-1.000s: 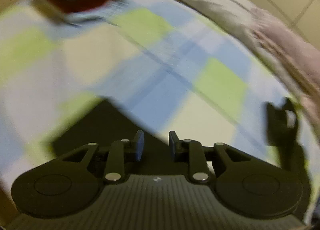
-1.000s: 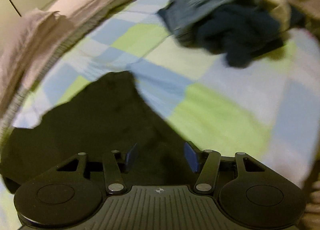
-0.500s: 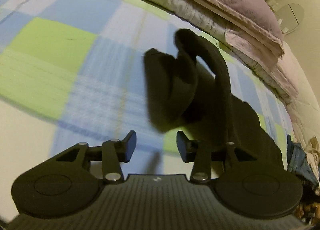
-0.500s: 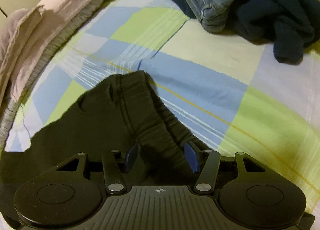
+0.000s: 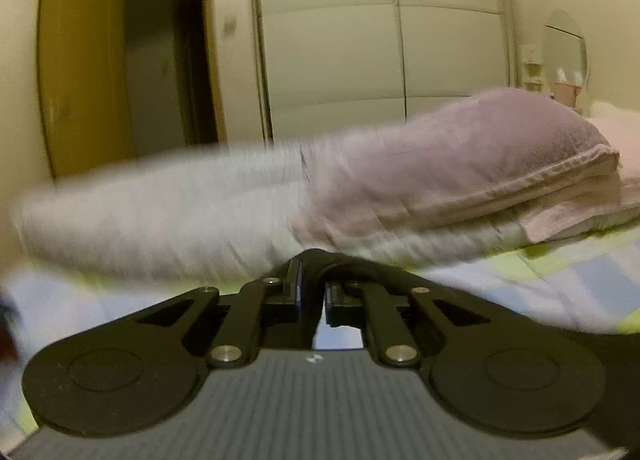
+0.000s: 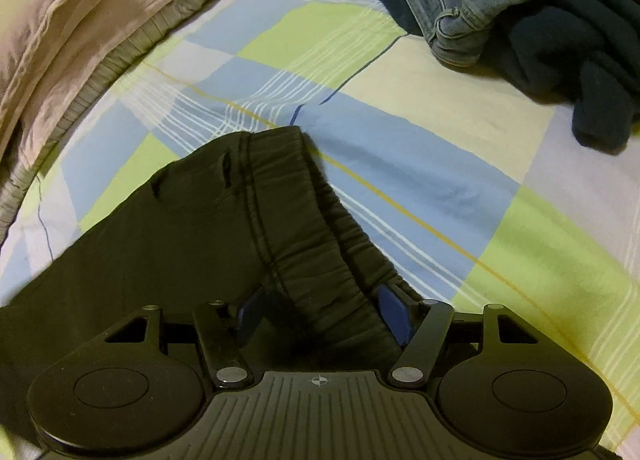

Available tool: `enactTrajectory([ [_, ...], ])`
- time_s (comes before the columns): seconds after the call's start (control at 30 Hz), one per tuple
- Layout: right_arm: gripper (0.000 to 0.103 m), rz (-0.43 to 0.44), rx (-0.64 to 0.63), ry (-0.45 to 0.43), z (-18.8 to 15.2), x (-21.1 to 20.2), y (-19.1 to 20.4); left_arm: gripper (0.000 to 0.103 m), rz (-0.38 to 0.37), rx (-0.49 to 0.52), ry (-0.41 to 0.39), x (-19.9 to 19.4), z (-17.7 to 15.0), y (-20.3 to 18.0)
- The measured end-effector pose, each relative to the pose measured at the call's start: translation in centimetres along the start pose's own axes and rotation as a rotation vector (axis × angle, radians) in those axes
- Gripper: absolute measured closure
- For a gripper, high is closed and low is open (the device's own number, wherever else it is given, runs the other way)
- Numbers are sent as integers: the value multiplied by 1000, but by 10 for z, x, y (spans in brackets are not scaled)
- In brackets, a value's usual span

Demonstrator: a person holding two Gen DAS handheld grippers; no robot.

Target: Fold clothes

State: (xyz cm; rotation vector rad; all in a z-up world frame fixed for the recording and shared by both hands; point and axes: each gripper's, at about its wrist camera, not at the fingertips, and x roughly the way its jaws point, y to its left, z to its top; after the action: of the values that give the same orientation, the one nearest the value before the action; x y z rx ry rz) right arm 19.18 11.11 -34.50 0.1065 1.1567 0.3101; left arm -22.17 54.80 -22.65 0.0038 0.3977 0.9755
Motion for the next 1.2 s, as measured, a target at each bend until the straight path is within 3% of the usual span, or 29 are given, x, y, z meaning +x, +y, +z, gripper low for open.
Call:
enactTrajectory([
  [0.07, 35, -15, -4, -2, 0, 1, 4, 79, 34, 121, 67, 6, -13, 18],
  [0.1, 34, -25, -8, -2, 0, 2, 6, 64, 85, 77, 165, 13, -28, 34],
  [0.23, 31, -51, -41, 0, -1, 5, 12, 67, 282, -107, 546, 42, -92, 93],
  [0.37, 31, -74, -80, 4, -3, 7, 18, 65, 216, -490, 567, 28, -124, 122],
  [0.53, 31, -91, -93, 5, -4, 8, 22, 56, 128, -854, 521, 44, -143, 137],
  [0.67, 30, -104, -106, -9, -7, 9, 25, 55, 95, -1026, 490, 103, -145, 136],
  [0.73, 30, -103, -109, -18, -9, 9, 25, 65, 116, -1049, 505, 124, -149, 133],
  [0.77, 30, -100, -109, -23, -10, 9, 25, 72, 128, -1044, 498, 130, -151, 132],
  [0.8, 29, -97, -110, -28, -11, 9, 24, 92, 127, -1003, 493, 138, -147, 132],
  [0.83, 29, -94, -112, -32, -12, 9, 24, 95, 126, -963, 489, 145, -143, 131],
  [0.87, 29, -92, -113, -36, -13, 8, 24, 95, 124, -919, 480, 151, -139, 131],
  [0.97, 29, -88, -115, -44, -14, 8, 24, 96, 93, -714, 350, 158, -107, 133],
  [1.1, 25, -85, -107, -58, -15, 10, 24, 93, 59, -398, 358, 176, -95, 121],
  [1.13, 24, -83, -103, -64, -16, 10, 24, 91, 69, -319, 420, 183, -104, 116],
  [1.17, 21, -84, -109, -68, -17, 11, 25, 90, 82, -280, 469, 186, -113, 112],
  [1.2, 21, -84, -115, -72, -18, 12, 26, 89, 88, -326, 467, 181, -114, 114],
])
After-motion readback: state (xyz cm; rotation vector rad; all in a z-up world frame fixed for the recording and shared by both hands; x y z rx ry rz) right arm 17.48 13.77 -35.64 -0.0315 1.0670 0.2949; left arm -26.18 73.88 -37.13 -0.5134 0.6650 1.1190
